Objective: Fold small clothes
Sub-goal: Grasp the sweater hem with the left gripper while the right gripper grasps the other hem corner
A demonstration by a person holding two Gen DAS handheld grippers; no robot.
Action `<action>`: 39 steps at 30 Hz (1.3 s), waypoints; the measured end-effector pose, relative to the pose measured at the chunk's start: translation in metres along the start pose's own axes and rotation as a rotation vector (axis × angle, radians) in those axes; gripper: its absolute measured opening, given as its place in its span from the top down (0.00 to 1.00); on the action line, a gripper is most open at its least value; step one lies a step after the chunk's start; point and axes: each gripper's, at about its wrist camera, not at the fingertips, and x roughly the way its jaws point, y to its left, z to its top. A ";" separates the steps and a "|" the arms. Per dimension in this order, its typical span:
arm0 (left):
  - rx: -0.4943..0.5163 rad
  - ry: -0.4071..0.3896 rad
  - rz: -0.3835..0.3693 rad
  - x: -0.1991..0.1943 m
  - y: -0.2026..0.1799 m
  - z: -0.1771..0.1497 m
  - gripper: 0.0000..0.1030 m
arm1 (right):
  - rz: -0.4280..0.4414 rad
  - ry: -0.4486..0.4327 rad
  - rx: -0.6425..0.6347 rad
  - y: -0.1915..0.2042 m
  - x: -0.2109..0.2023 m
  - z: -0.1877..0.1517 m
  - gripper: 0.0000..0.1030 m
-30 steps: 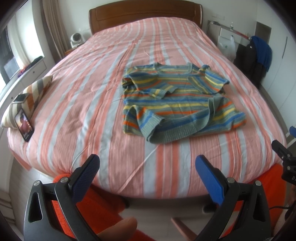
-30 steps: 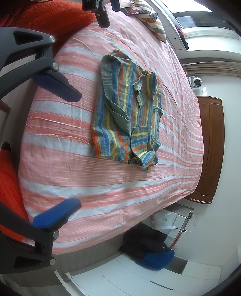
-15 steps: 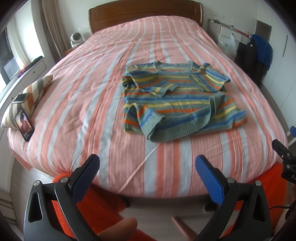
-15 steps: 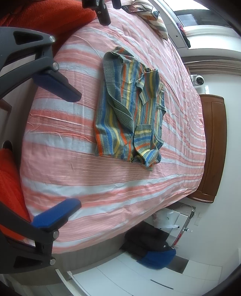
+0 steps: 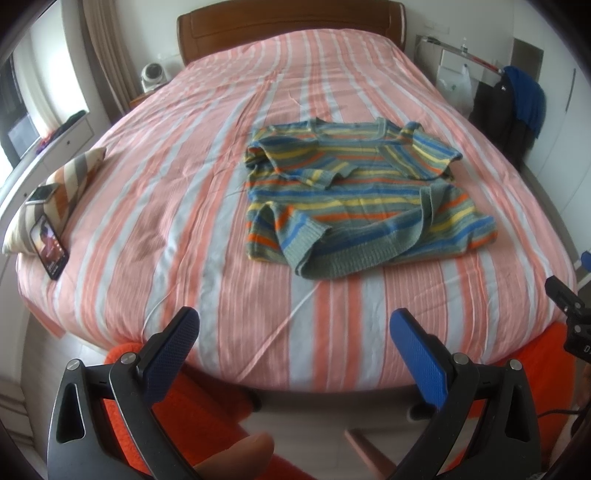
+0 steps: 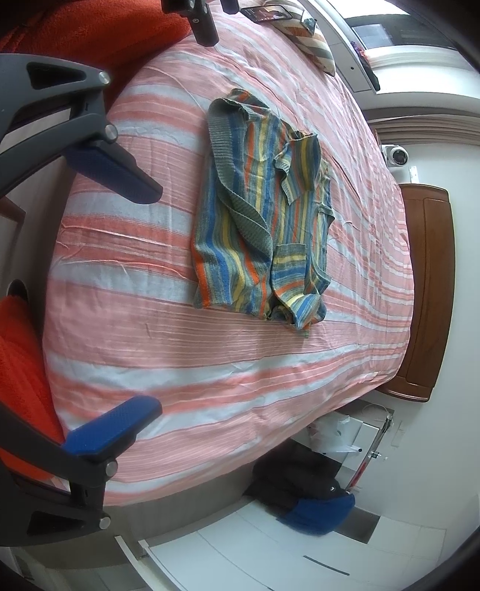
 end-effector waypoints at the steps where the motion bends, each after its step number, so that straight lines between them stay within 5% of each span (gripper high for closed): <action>1: 0.000 0.000 0.000 0.000 0.000 0.000 0.00 | 0.000 -0.001 0.000 0.000 0.000 0.000 0.00; 14: -0.007 0.022 0.007 0.008 0.002 -0.002 0.00 | 0.010 0.001 0.000 0.001 0.001 -0.001 0.00; 20: -0.093 0.079 0.063 0.040 0.030 0.005 0.00 | 0.182 0.023 0.006 -0.003 0.021 -0.001 0.00; 27: -0.014 0.070 -0.044 0.088 0.027 0.033 0.01 | 0.284 -0.010 -0.161 0.009 0.076 0.038 0.00; 30: 0.032 0.091 -0.169 0.114 0.022 0.041 0.02 | 0.326 -0.003 -0.313 0.026 0.105 0.059 0.00; 31: 0.057 0.100 -0.204 0.122 0.017 0.043 0.07 | 0.324 0.024 -0.417 0.037 0.122 0.067 0.01; 33: 0.086 0.120 -0.239 0.133 0.008 0.045 0.46 | 0.289 0.056 -0.526 0.050 0.154 0.078 0.01; 34: 0.086 0.141 -0.255 0.137 0.006 0.045 0.82 | 0.299 0.079 -0.535 0.054 0.167 0.083 0.03; 35: 0.064 0.154 -0.276 0.137 0.007 0.044 0.90 | 0.330 0.096 -0.526 0.054 0.175 0.085 0.09; 36: 0.047 0.142 -0.287 0.133 0.010 0.043 0.90 | 0.418 0.128 -0.492 0.053 0.183 0.089 0.41; 37: 0.037 0.129 -0.301 0.127 0.014 0.041 0.91 | 0.501 0.164 -0.445 0.050 0.188 0.091 0.84; 38: 0.027 0.118 -0.331 0.114 0.021 0.037 0.92 | 0.510 0.162 -0.426 0.049 0.185 0.092 0.96; 39: 0.018 0.114 -0.354 0.104 0.028 0.032 0.92 | 0.510 0.127 -0.423 0.046 0.175 0.089 0.95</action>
